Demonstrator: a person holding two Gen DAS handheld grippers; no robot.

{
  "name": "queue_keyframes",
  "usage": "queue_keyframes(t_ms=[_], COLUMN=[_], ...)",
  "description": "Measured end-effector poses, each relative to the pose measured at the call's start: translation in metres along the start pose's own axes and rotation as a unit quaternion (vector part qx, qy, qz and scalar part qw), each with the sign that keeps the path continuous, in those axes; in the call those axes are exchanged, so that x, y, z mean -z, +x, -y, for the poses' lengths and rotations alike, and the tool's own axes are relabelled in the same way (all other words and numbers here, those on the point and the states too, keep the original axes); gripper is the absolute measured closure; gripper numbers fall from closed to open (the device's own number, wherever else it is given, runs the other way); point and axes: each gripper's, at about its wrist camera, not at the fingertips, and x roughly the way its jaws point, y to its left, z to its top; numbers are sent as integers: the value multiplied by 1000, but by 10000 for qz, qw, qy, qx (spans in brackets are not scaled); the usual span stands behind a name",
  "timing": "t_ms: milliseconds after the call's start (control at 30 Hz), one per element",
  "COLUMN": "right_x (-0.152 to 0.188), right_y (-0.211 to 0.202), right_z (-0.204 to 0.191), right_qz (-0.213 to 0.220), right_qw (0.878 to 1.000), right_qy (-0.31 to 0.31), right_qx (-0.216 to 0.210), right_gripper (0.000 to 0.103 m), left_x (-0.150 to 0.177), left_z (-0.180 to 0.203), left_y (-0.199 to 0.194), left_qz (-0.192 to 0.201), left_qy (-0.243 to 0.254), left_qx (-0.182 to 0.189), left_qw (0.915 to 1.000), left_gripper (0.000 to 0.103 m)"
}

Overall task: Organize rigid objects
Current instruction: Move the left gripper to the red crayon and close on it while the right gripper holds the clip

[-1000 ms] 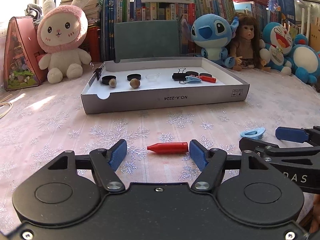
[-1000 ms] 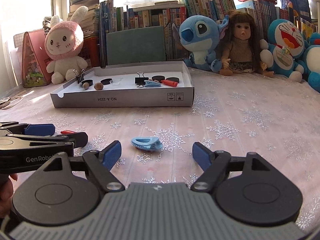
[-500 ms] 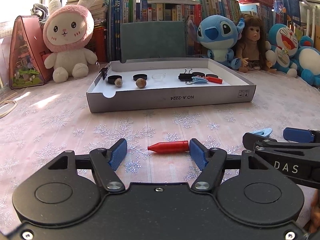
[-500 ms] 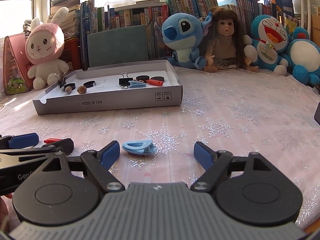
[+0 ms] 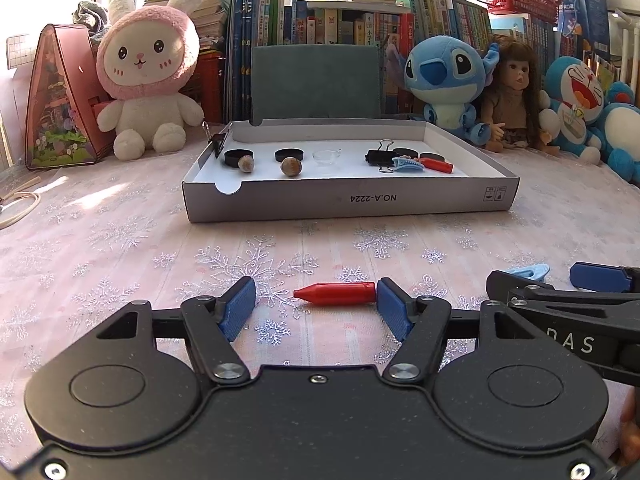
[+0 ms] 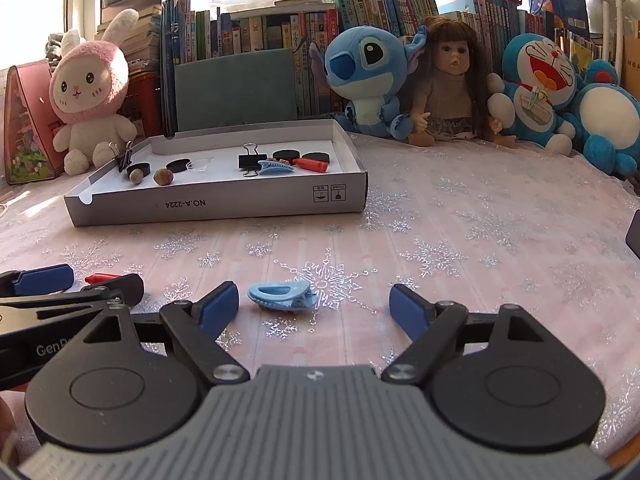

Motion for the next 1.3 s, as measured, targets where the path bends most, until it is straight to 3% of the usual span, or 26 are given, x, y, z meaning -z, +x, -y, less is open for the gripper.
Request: queue_keyframes(t_ms=[233,467,833,967,1300], right_x=[-3,-4,-2,-3,-6], right_y=[3,4,2,2,5], right_z=[-11,-18,-27,-31,-35], right_qz=[-24,-46,24,38,44], right_qw=[9999,9999,9998,9994,9989], right_qy=[-123,-109,-208,-330,-442], right_qx=[-70,-62,-8,-60,-164], right_gripper=[14,15,30,41,48], left_x=[-4,-3,-2,-2,-2], left_z=[-10,-16,-14,-14,-15], left_y=[1,2,1,1,1], left_qz=[-90,-22,10,8,9], left_qy=[42,56,49,45,45], left_qx=[12,-45,-56,-55,-52], left_qw=[9999,10000,10000,10000,10000], left_gripper=[51,53,53,53,53])
